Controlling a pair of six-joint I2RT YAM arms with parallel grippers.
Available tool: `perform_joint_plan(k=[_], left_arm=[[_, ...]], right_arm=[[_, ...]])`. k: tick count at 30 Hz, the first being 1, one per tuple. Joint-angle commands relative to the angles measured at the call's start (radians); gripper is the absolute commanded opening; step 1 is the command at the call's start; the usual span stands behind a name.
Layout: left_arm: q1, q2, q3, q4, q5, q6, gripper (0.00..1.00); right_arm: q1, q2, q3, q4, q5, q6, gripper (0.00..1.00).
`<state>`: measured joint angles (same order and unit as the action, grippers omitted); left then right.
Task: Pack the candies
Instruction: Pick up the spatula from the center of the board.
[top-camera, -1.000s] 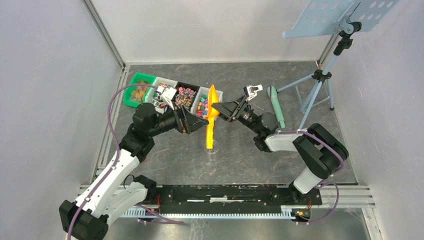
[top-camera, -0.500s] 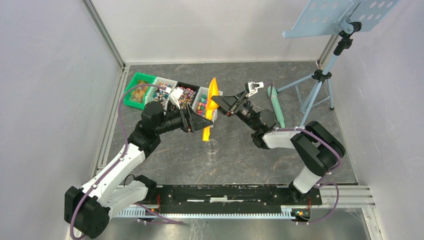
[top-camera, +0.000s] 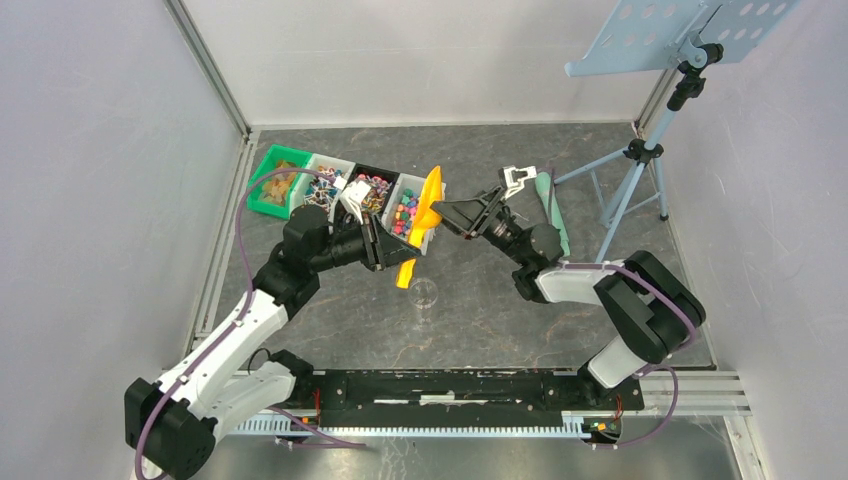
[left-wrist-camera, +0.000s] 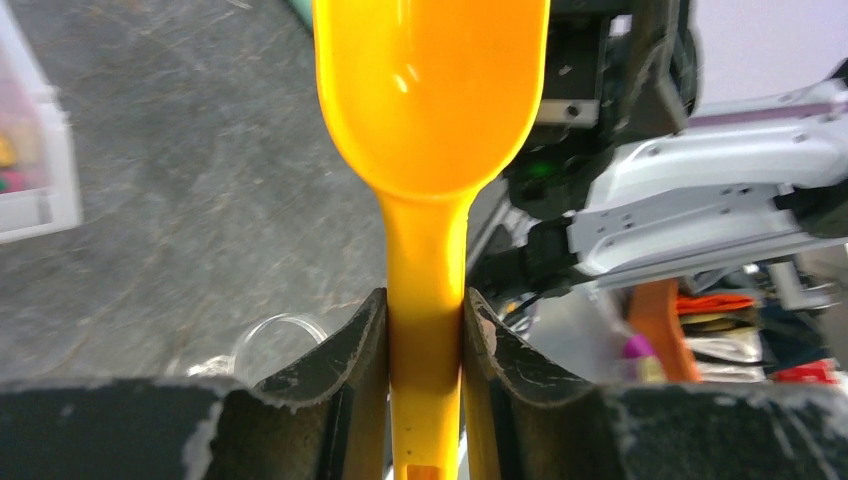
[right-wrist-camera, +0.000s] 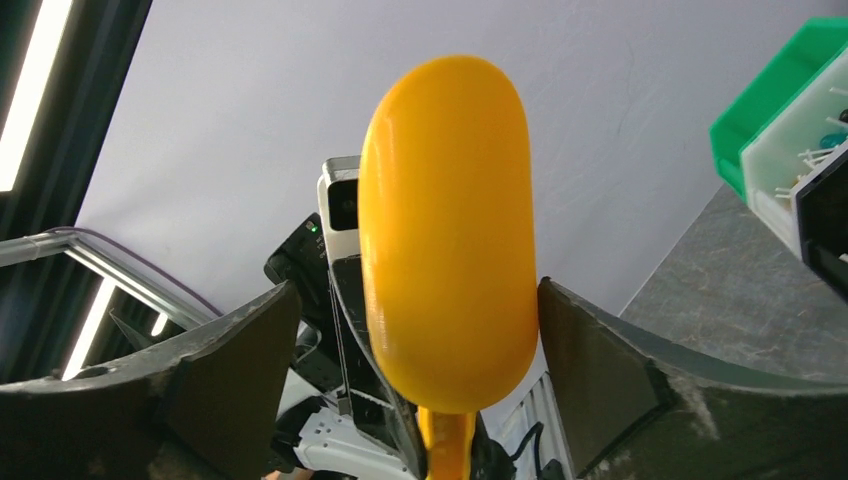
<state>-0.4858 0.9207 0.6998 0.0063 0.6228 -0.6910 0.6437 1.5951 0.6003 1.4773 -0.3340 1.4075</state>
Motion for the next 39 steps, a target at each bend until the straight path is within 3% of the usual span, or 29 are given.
perform_joint_plan(k=[1, 5, 9, 14, 18, 26, 32, 39], left_arm=[[0.005, -0.005, 0.137, -0.282, -0.099, 0.269, 0.02], [0.005, -0.003, 0.227, -0.477, -0.203, 0.432, 0.02], [0.005, -0.002, 0.285, -0.595, -0.273, 0.550, 0.02], [-0.014, 0.011, 0.320, -0.676, -0.321, 0.607, 0.02], [-0.079, 0.020, 0.357, -0.728, -0.420, 0.645, 0.02], [-0.180, -0.015, 0.357, -0.729, -0.551, 0.763, 0.02], [-0.217, -0.002, 0.381, -0.734, -0.492, 0.896, 0.02], [-0.221, 0.008, 0.379, -0.739, -0.433, 0.933, 0.02]], right_arm=[[-0.070, -0.090, -0.003, -0.006, -0.098, -0.057, 0.97], [-0.133, -0.144, 0.012, -0.150, -0.213, -0.125, 0.97], [-0.175, -0.187, 0.092, -0.481, -0.342, -0.279, 0.90], [-0.188, -0.264, 0.269, -1.095, -0.278, -0.665, 0.85], [-0.202, -0.279, 0.393, -1.320, -0.263, -0.783, 0.80], [-0.212, -0.271, 0.507, -1.489, -0.318, -0.830, 0.68], [-0.212, -0.244, 0.577, -1.558, -0.379, -0.838, 0.65], [-0.212, -0.221, 0.566, -1.586, -0.411, -0.831, 0.61]])
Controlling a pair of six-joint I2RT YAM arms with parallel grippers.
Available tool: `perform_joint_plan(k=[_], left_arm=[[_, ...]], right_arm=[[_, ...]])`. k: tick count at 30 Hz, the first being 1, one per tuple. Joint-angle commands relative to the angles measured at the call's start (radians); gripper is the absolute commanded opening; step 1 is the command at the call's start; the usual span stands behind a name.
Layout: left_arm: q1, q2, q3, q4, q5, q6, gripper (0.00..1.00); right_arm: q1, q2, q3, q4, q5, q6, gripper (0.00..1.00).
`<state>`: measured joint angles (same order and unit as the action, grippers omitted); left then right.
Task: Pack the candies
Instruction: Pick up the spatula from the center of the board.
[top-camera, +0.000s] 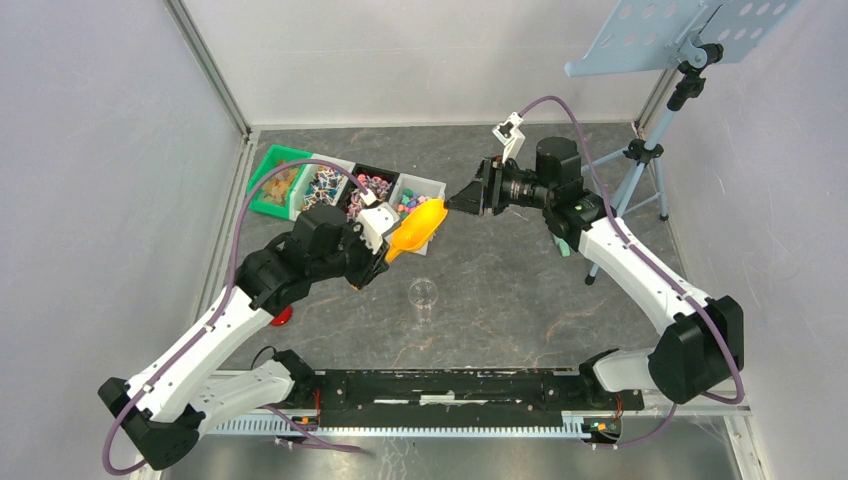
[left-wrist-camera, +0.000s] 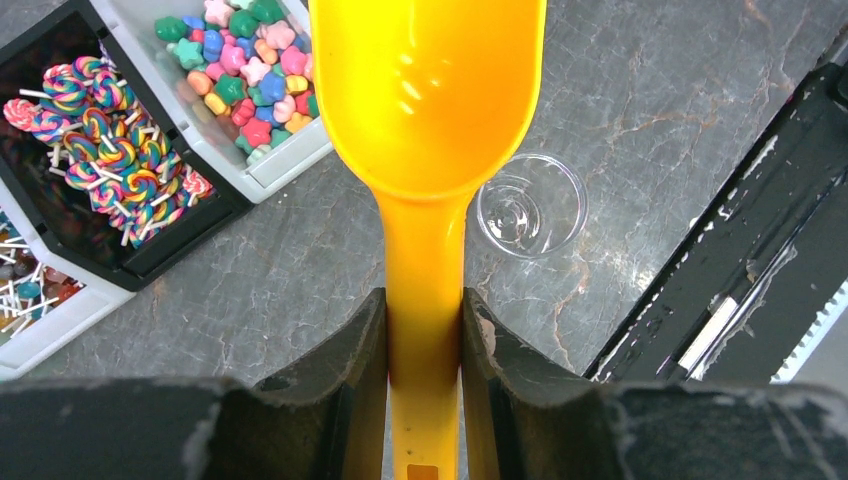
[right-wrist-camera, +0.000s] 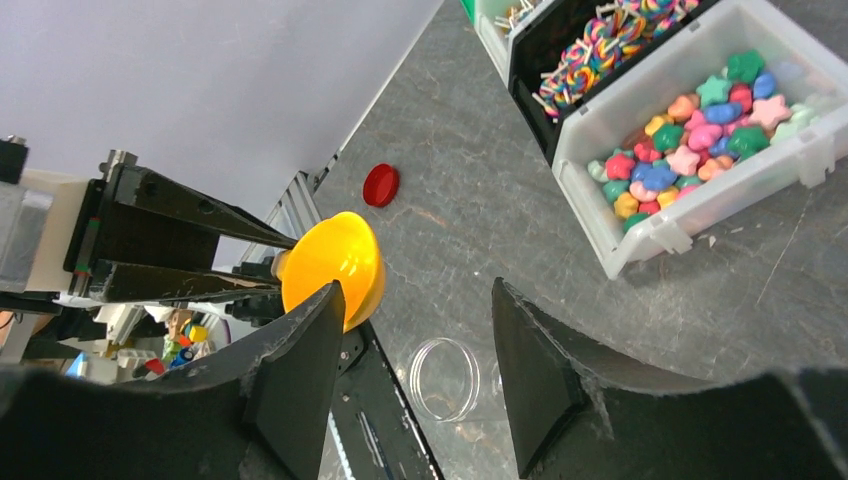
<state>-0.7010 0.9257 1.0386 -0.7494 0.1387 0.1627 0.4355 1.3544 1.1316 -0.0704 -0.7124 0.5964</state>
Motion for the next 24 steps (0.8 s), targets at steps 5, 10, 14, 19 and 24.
perform_joint_plan(k=[5, 10, 14, 19, 24], left_arm=[[-0.006, 0.006, 0.020, 0.030, 0.073, 0.101, 0.02], [-0.007, -0.028, -0.037, 0.079, 0.145, 0.177, 0.02], [-0.007, -0.048, -0.046, 0.110, 0.114, 0.183, 0.02], [-0.006, -0.020, -0.024, 0.101, 0.082, 0.186, 0.02], [-0.006, -0.008, -0.017, 0.093, 0.069, 0.197, 0.02]], right_arm=[[-0.003, 0.039, 0.010, -0.030, -0.050, -0.011, 0.57], [-0.002, 0.053, -0.016, -0.023, -0.067, 0.007, 0.46], [-0.001, 0.070, -0.013, -0.079, -0.076, -0.029, 0.37], [-0.001, 0.083, -0.012, -0.121, -0.098, -0.064, 0.40], [-0.002, 0.093, -0.022, -0.122, -0.141, -0.070, 0.46]])
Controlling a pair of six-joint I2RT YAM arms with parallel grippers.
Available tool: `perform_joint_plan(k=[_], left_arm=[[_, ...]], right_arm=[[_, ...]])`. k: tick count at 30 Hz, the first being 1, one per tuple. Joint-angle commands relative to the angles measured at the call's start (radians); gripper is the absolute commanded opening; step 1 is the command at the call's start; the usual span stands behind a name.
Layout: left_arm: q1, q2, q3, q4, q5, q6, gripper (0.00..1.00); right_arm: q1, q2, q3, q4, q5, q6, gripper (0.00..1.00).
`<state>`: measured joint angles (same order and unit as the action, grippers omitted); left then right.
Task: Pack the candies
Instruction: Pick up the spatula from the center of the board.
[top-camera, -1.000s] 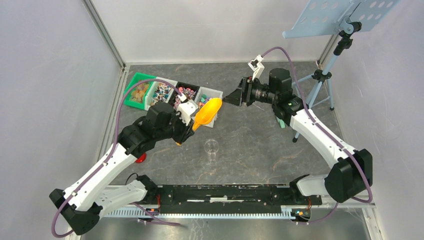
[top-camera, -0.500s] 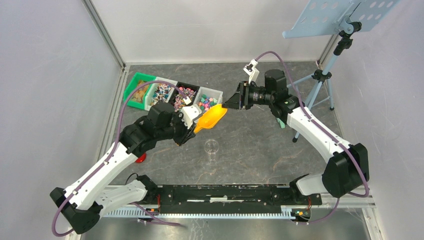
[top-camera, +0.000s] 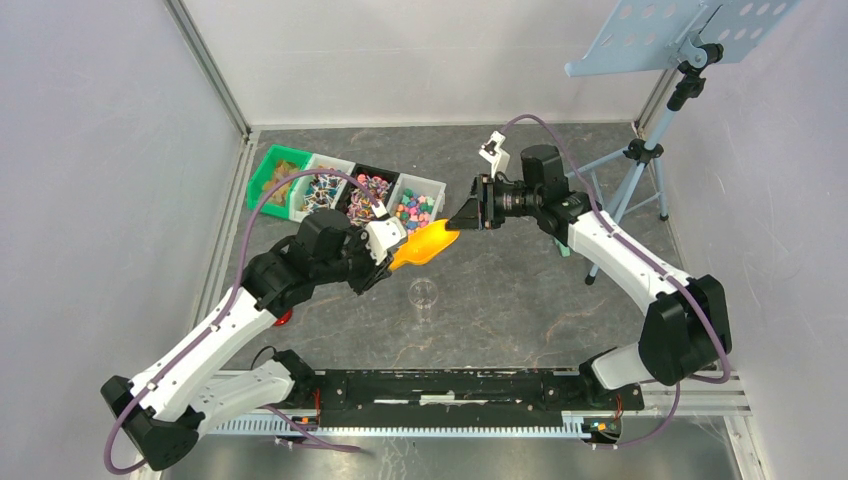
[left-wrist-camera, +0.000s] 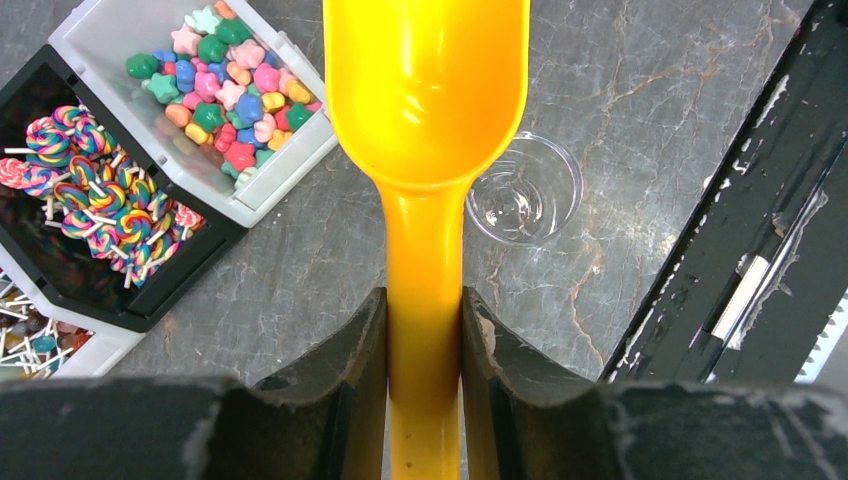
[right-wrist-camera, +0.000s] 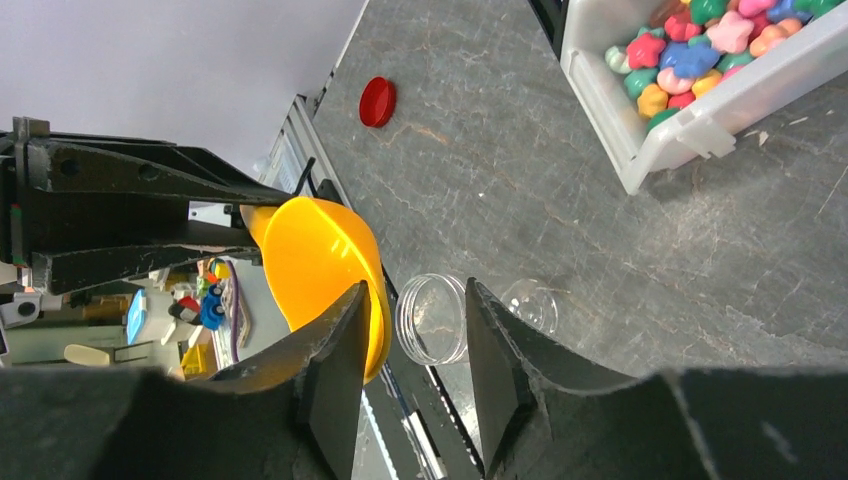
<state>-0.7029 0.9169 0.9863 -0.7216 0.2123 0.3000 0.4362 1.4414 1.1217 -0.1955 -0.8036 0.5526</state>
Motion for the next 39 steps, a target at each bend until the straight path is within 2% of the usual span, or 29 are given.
perform_joint_plan(k=[1, 5, 7, 9, 12, 16, 18, 21, 24, 27, 34, 39], left_arm=[[-0.004, -0.001, 0.034, 0.065, -0.006, 0.061, 0.02], [-0.004, -0.010, 0.023, 0.065, -0.018, 0.066, 0.02], [-0.004, -0.017, 0.013, 0.076, -0.028, 0.066, 0.05], [-0.004, -0.033, 0.002, 0.088, -0.057, 0.065, 0.21], [-0.004, -0.083, -0.006, 0.091, -0.125, 0.042, 0.48], [-0.004, -0.194, -0.051, 0.129, -0.060, 0.055, 0.78], [-0.004, -0.229, -0.055, 0.144, -0.047, 0.048, 0.85], [-0.005, -0.255, -0.028, 0.126, -0.014, 0.039, 0.94], [-0.004, -0.285, -0.016, 0.115, 0.019, 0.045, 0.98], [-0.005, -0.309, -0.008, 0.120, 0.038, 0.055, 0.98], [-0.004, -0.344, -0.008, 0.207, 0.036, 0.040, 0.99], [-0.004, -0.349, -0.005, 0.295, 0.065, -0.024, 0.97]], right_arm=[[-0.003, 0.006, -0.018, 0.008, -0.057, -0.024, 0.45], [-0.003, -0.006, -0.056, 0.072, -0.096, 0.019, 0.27], [-0.002, -0.014, -0.095, 0.166, -0.132, 0.080, 0.18], [-0.003, -0.026, -0.135, 0.273, -0.164, 0.146, 0.11], [-0.002, -0.051, -0.151, 0.343, -0.166, 0.198, 0.07], [-0.003, -0.073, -0.166, 0.461, -0.197, 0.298, 0.00], [-0.002, -0.082, -0.222, 0.623, -0.212, 0.418, 0.00], [-0.003, -0.081, -0.333, 1.023, -0.217, 0.703, 0.00], [-0.003, -0.040, -0.408, 1.409, -0.204, 0.987, 0.00], [-0.003, -0.001, -0.444, 1.588, -0.183, 1.136, 0.00], [-0.002, 0.010, -0.479, 1.587, -0.143, 1.131, 0.00], [-0.002, 0.013, -0.490, 1.573, -0.136, 1.108, 0.00]])
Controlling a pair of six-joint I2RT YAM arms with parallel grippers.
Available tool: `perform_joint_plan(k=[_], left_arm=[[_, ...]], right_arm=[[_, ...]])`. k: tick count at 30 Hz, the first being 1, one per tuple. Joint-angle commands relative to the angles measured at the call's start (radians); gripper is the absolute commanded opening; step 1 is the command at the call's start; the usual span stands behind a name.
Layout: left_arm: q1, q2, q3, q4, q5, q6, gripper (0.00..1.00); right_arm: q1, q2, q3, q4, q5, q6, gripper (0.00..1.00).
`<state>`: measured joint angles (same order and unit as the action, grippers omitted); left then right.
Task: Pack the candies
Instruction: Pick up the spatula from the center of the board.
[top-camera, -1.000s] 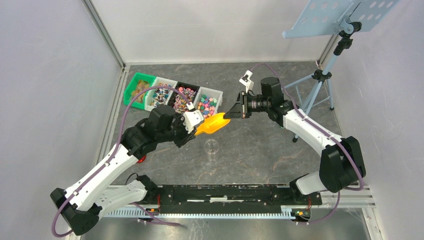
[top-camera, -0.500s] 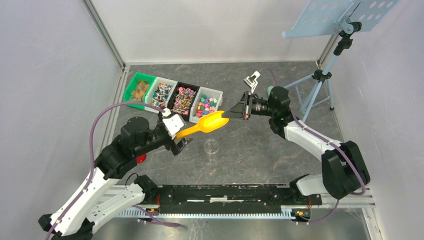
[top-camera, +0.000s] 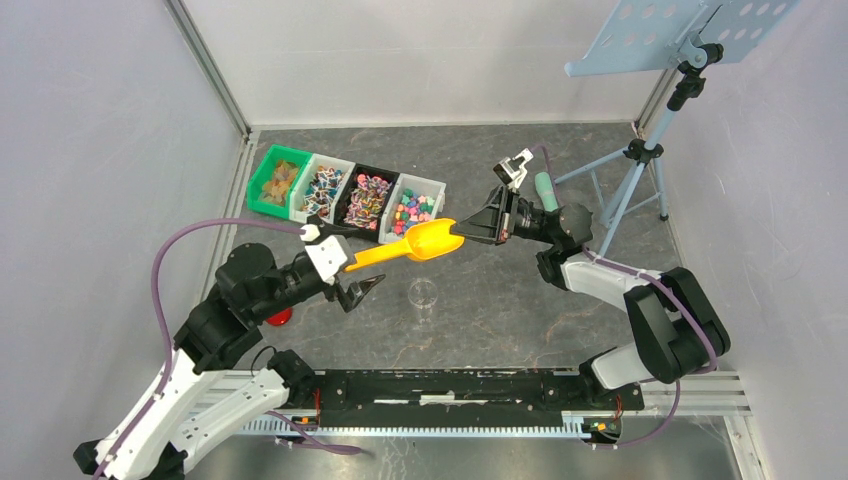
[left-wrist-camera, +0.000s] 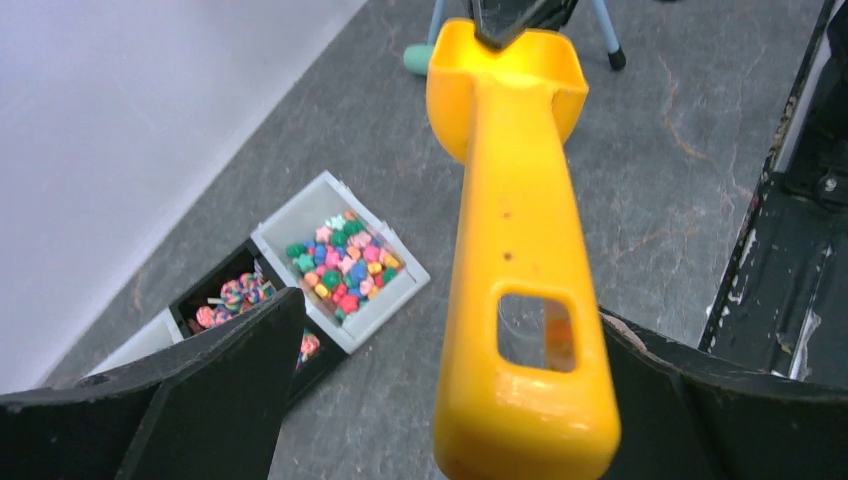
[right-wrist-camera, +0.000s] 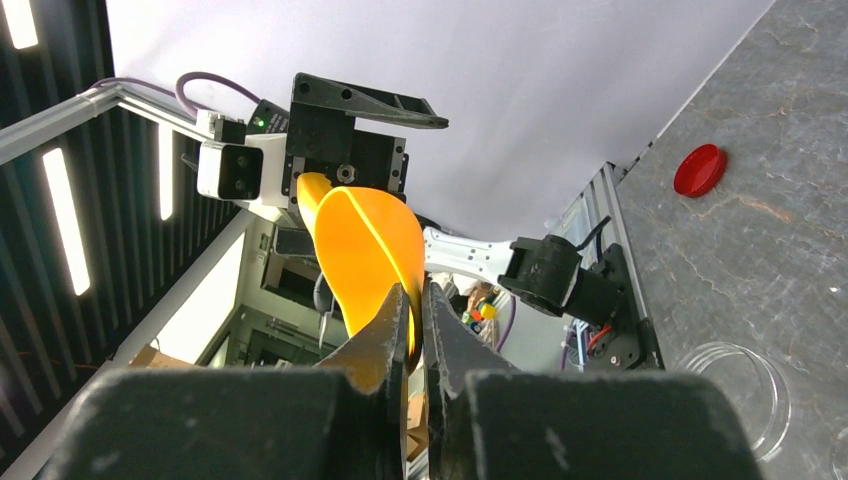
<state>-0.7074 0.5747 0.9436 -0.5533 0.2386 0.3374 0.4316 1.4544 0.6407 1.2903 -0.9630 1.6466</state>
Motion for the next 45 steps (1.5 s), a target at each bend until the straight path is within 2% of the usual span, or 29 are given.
perform_joint_plan(k=[1, 9, 13, 18, 22, 28, 34, 40, 45], left_arm=[[0.000, -0.005, 0.046, 0.135, 0.042, -0.072, 0.96], [0.000, 0.013, 0.060, 0.160, 0.075, -0.067, 0.91], [0.000, 0.043, 0.061, 0.173, 0.111, -0.069, 0.81], [0.000, 0.070, 0.051, 0.208, 0.150, -0.102, 0.75], [0.000, 0.074, 0.027, 0.261, 0.169, -0.127, 0.71], [0.000, 0.083, 0.018, 0.302, 0.197, -0.172, 0.61], [0.000, 0.082, 0.003, 0.286, 0.185, -0.168, 0.58], [0.000, 0.120, 0.067, 0.150, 0.139, -0.123, 0.64], [0.000, 0.121, 0.057, 0.196, 0.185, -0.151, 0.57]], right_arm=[[0.001, 0.000, -0.014, 0.081, 0.025, 0.008, 0.00], [0.002, 0.011, -0.049, 0.107, 0.054, 0.028, 0.00], [0.002, 0.028, -0.081, 0.168, 0.070, 0.066, 0.00], [0.005, 0.067, -0.122, 0.312, 0.099, 0.172, 0.00], [0.008, 0.068, -0.128, 0.292, 0.091, 0.143, 0.00], [0.007, 0.074, -0.139, 0.296, 0.096, 0.143, 0.00], [0.010, 0.075, -0.138, 0.305, 0.096, 0.149, 0.00], [0.010, 0.064, -0.147, 0.297, 0.096, 0.144, 0.00], [0.010, 0.057, -0.144, 0.290, 0.095, 0.139, 0.00]])
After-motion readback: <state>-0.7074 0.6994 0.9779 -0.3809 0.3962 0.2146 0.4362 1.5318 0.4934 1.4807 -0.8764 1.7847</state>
